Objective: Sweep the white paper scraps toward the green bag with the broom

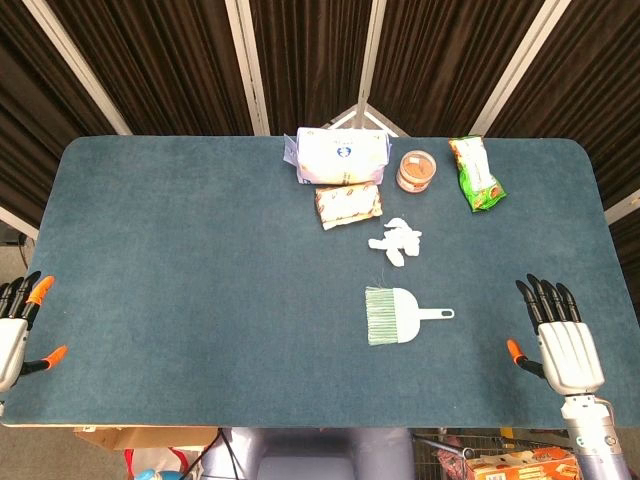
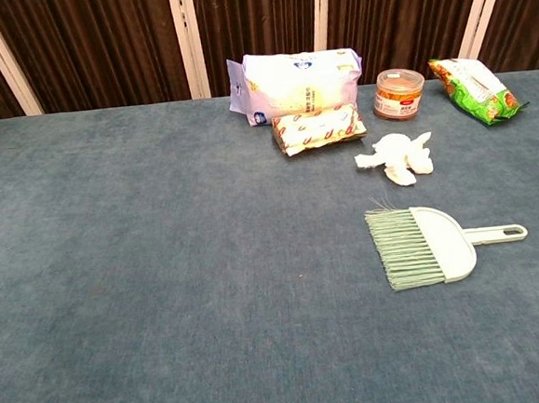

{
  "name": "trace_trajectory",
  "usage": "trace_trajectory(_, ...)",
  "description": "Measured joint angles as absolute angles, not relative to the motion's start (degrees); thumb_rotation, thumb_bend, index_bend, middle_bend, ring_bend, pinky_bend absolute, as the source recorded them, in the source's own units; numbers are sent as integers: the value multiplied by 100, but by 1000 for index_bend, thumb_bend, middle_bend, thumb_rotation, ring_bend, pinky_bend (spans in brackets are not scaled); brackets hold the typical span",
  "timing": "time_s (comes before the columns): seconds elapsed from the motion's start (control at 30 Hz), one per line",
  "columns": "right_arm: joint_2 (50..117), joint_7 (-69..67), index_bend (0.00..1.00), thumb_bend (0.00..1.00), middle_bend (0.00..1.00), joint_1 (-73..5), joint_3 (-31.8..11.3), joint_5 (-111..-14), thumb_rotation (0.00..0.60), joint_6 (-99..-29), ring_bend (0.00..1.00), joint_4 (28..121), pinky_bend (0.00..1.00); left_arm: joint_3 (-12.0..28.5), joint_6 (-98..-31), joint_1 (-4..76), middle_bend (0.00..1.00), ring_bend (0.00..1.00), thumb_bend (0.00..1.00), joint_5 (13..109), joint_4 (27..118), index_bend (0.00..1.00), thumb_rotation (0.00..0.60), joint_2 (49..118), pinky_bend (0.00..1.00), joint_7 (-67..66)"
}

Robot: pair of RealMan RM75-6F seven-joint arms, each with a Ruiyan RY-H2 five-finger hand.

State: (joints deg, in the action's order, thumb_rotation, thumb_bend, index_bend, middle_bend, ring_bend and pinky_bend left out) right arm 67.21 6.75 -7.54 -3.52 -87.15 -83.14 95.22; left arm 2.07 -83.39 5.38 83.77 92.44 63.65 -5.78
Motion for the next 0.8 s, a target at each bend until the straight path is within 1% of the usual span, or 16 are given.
trace_trajectory(0.43,6721,617,0,328,0,-787,-368,-8719,600,-8274,0,9556,3,209,-8360,523,0,0,0,8368,9249,0,600,6354,0,-563)
trace_trajectory(0.47,6725,617,0,328,0,-800,-370,-8715,600,-8249,3,9559,21,211,-8353,523,0,0,0,8351,9245,0,600,6356,0,-562)
trace_trajectory(0.53,6741,625,0,328,44,-849,-382,-8688,600,-8153,78,9571,149,216,-8332,527,0,0,0,8331,9239,0,600,6360,0,-568)
trace_trajectory(0.57,6750,632,0,328,114,-879,-391,-8670,600,-8096,162,9585,258,220,-8320,533,0,0,0,8320,9237,0,600,6364,0,-575)
trace_trajectory(0.63,6776,659,0,327,383,-974,-426,-8618,600,-7944,442,9621,519,225,-8314,539,0,0,0,8315,9239,0,600,6368,0,-583)
trace_trajectory(0.67,6793,679,0,327,476,-1027,-450,-8594,600,-7875,532,9629,589,228,-8318,541,0,0,0,8319,9240,0,600,6371,0,-589)
trace_trajectory(0.7,6816,706,1,328,598,-1086,-479,-8566,600,-7804,648,9631,676,229,-8322,541,0,0,0,8321,9242,0,600,6373,0,-593)
trace_trajectory(0.77,6882,769,41,328,737,-1230,-562,-8480,600,-7624,776,9617,771,231,-8323,544,0,0,0,8322,9247,0,600,6377,0,-609)
trace_trajectory(0.8,6915,795,93,328,806,-1294,-597,-8433,600,-7537,839,9606,821,233,-8323,545,0,0,0,8321,9249,0,600,6380,0,-621)
